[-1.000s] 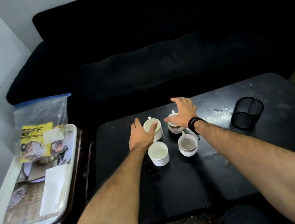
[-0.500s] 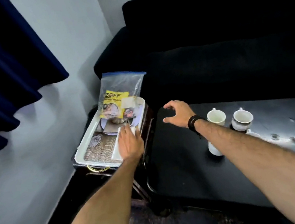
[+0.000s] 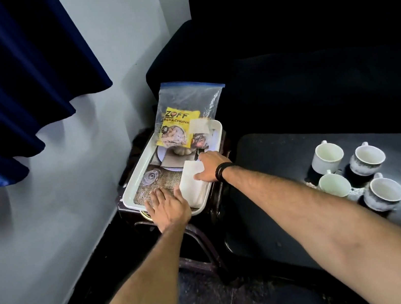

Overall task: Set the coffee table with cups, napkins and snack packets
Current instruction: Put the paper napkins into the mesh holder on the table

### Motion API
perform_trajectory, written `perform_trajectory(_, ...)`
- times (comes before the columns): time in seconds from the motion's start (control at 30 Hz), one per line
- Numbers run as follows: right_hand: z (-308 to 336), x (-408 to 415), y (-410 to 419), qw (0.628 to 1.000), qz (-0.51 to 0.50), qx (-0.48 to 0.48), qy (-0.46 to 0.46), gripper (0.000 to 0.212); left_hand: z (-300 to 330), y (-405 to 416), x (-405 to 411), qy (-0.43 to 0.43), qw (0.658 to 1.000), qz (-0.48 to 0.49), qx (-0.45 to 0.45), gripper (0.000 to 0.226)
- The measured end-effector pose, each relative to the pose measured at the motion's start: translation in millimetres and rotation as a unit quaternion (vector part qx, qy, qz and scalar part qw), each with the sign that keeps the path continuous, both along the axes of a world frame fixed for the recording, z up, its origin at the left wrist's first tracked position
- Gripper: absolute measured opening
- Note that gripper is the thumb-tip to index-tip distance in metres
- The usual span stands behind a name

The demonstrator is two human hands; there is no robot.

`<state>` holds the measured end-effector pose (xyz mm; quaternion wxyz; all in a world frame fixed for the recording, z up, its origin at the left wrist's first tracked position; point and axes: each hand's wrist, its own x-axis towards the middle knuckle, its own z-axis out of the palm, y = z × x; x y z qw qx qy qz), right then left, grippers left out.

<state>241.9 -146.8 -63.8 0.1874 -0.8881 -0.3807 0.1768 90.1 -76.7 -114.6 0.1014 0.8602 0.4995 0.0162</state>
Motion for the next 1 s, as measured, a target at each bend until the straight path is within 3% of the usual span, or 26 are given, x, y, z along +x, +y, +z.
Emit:
perform_trajectory(0.17,-2,-2,16,0.998,-0.021,-0.062,-0.017,0.076,-3,0,-1,0.004,1.0,0.001,0.01,0.067)
perform_trajectory(0.33,-7,-4,20,0.996,-0.044,-0.055,0.057,0.077,-3,-1,-1,0.008,1.0,0.002,0.016,0.068)
perform_trajectory(0.47,-8,2,10,0.984,-0.097,0.064,0.132,0.058,-3,-1,-1,0.002,1.0,-0.002,0.007,0.069)
perform_trajectory(0.63,14,37,-37,0.908,-0.221,0.273,0.228,0.036,2,-3,-4,-0.001,1.0,-0.003,-0.004,0.071)
perform_trajectory(0.7,30,56,-74,0.886,-0.251,0.308,0.24,0.035,4,-15,3,-0.017,1.0,-0.025,-0.009,0.072)
perform_trajectory(0.83,54,99,-199,0.83,-0.327,0.372,0.257,0.027,17,-92,57,-0.109,0.975,-0.191,0.006,0.068)
perform_trajectory(1.0,57,102,-283,0.82,-0.362,0.385,0.219,0.037,16,-140,82,-0.163,0.952,-0.257,0.017,0.067)
